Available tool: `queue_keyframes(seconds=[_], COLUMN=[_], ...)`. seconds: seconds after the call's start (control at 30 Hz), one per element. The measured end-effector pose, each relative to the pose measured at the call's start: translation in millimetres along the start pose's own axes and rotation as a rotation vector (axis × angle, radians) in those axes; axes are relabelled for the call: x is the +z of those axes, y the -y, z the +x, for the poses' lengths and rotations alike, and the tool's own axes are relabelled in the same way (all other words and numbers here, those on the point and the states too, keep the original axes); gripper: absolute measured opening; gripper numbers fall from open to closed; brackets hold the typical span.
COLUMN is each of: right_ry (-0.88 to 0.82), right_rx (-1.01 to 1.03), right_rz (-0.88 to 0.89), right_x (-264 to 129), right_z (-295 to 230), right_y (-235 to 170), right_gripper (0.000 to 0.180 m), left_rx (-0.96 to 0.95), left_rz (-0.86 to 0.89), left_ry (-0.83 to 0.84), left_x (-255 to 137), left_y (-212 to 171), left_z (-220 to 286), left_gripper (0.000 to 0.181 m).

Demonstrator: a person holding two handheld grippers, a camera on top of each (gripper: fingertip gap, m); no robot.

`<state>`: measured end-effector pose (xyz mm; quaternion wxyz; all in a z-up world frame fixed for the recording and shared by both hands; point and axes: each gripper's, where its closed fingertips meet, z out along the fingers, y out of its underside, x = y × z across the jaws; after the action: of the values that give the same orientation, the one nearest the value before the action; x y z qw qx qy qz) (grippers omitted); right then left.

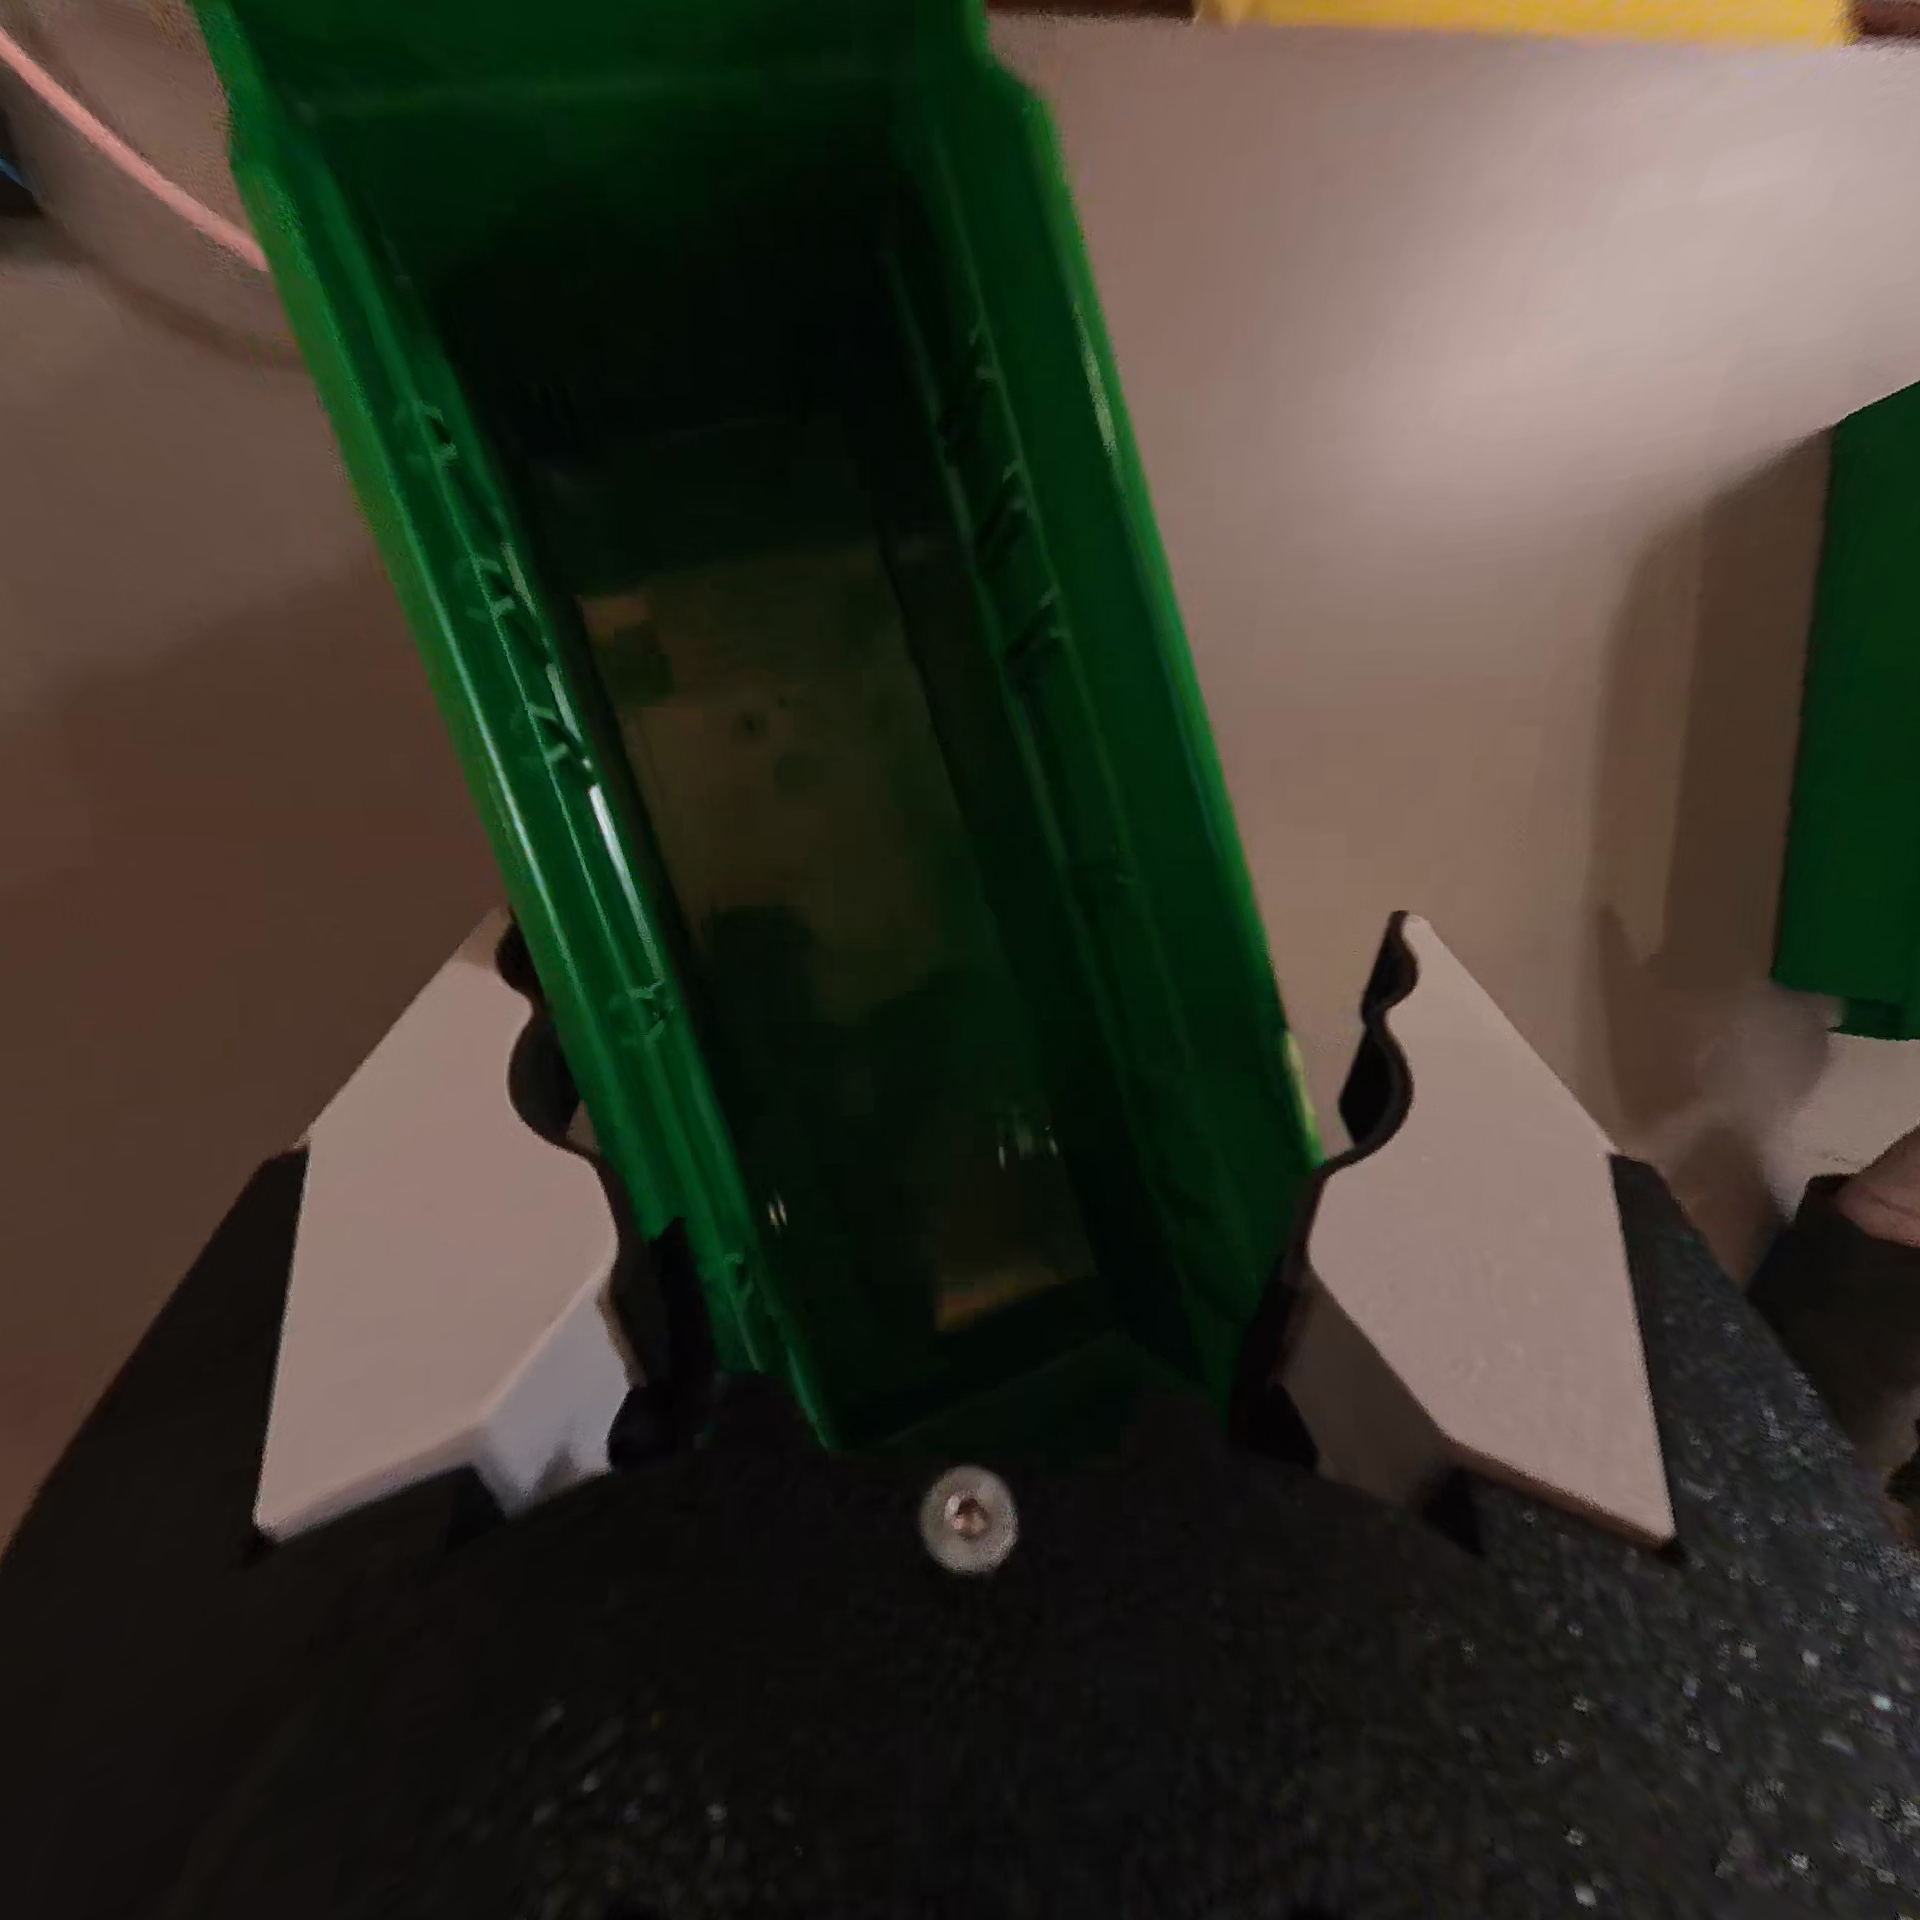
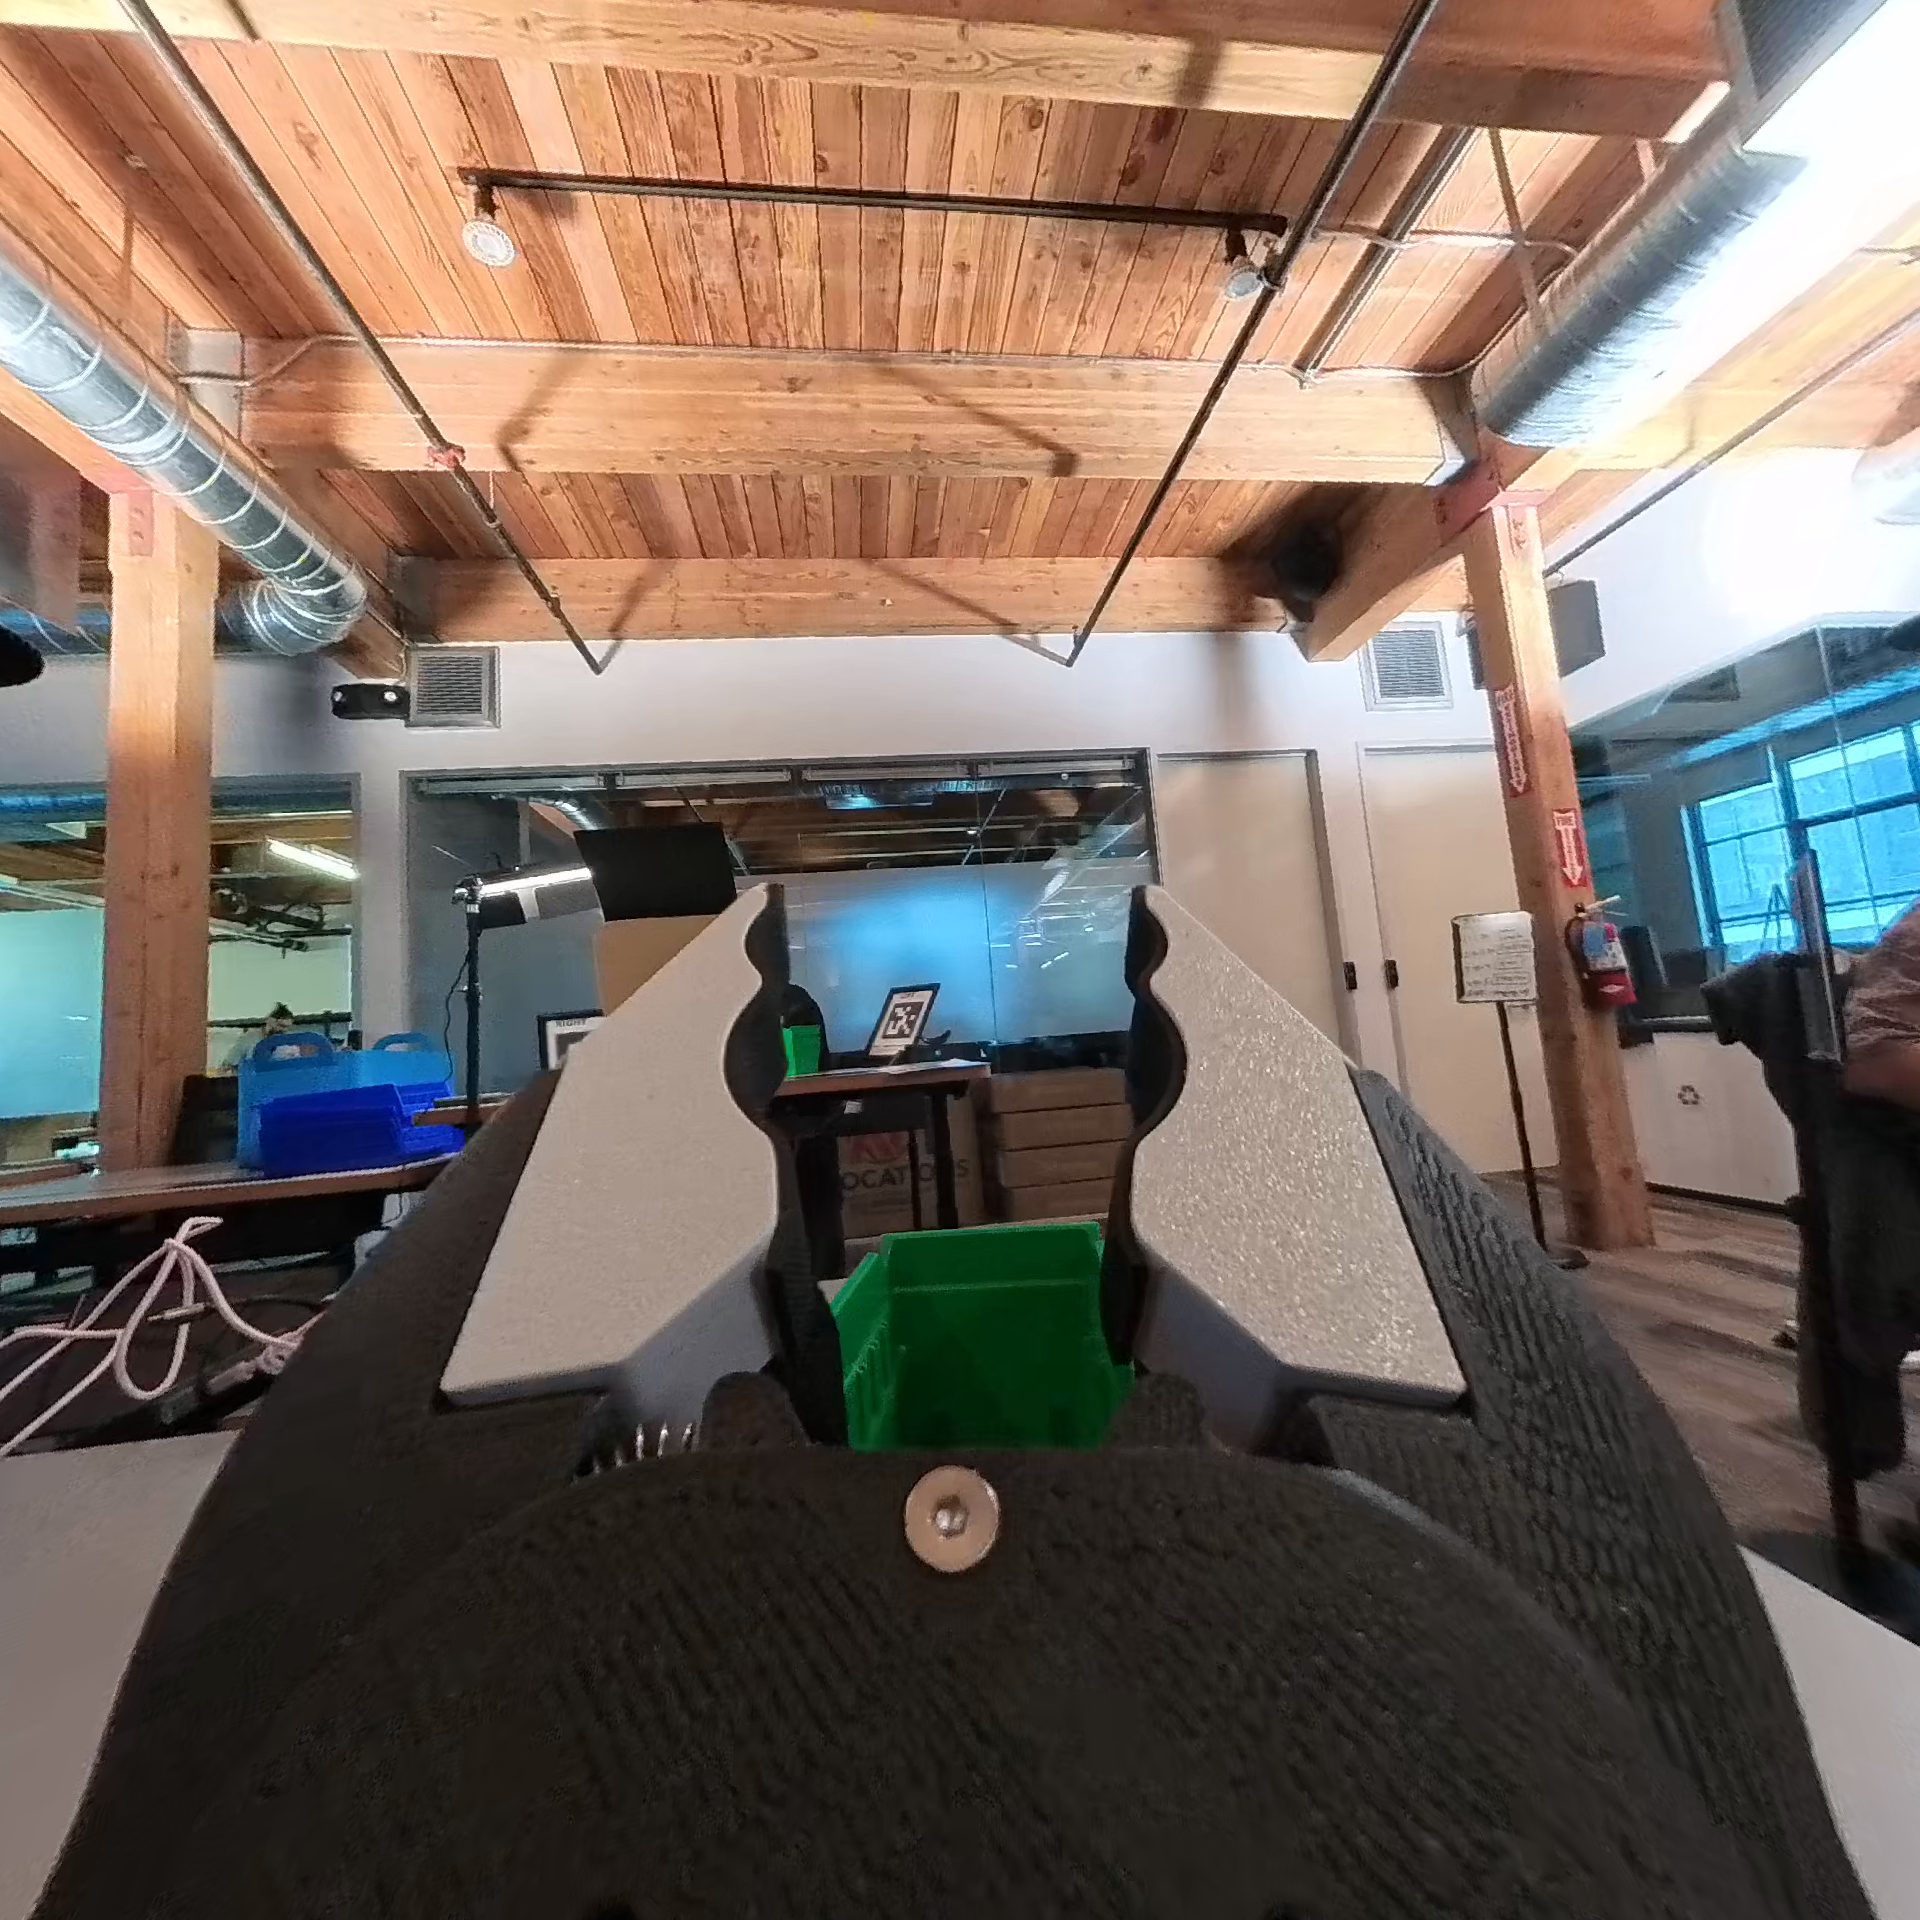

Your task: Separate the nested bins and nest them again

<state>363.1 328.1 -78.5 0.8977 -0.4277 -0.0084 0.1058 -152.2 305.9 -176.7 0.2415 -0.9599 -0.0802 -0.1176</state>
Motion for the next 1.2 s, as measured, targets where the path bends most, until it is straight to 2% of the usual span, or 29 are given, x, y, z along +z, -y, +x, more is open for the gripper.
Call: queue_keyframes(seconds=[0.07,0.17,0.27,0.37,0.47,0.53,0.67,0.83,0.93,1.0,1.07,1.2], right_ry=[0.000,-0.007,-0.012,-0.014,-0.015,-0.015,-0.015,-0.014,-0.013,-0.013,-0.013,-0.012], right_rx=[0.010,0.027,0.048,0.074,0.095,0.101,0.108,0.125,0.136,0.141,0.147,0.158], right_rz=[-0.002,-0.007,-0.008,-0.010,-0.012,-0.015,-0.018,-0.025,-0.031,-0.031,-0.032,-0.036], right_x=[0,0,0,0,1,1,1,1,1,2,2,2], right_z=[1,3,6,8,9,9,9,10,11,11,11,12], right_y=[-1,-2,-3,-3,-4,-5,-5,-7,-9,-9,-9,-10], right_gripper=[0.065,0.066,0.066,0.065,0.066,0.066,0.066,0.066,0.066,0.066,0.066,0.066], left_rx=[0.014,0.051,0.246,0.544,0.741,0.860,0.992,1.039,1.019,1.024,1.036,1.142], left_rz=[0.072,0.040,-0.011,0.030,0.115,0.066,-0.124,-0.318,-0.365,-0.363,-0.367,-0.308], left_ry=[-0.044,-0.065,-0.110,-0.208,-0.271,-0.316,-0.119,-0.056,-0.001,0.031,0.070,0.104], left_x=[-11,-23,-40,-66,-98,-107,-82,-51,-34,-26,-23,-21], left_y=[9,4,-9,-30,-49,-78,-116,-148,-152,-150,-149,-147], left_z=[7,16,28,48,71,86,69,53,39,34,29,33], left_gripper=[0.149,0.153,0.157,0.137,0.123,0.113,0.119,0.090,0.082,0.065,0.028,0.024])
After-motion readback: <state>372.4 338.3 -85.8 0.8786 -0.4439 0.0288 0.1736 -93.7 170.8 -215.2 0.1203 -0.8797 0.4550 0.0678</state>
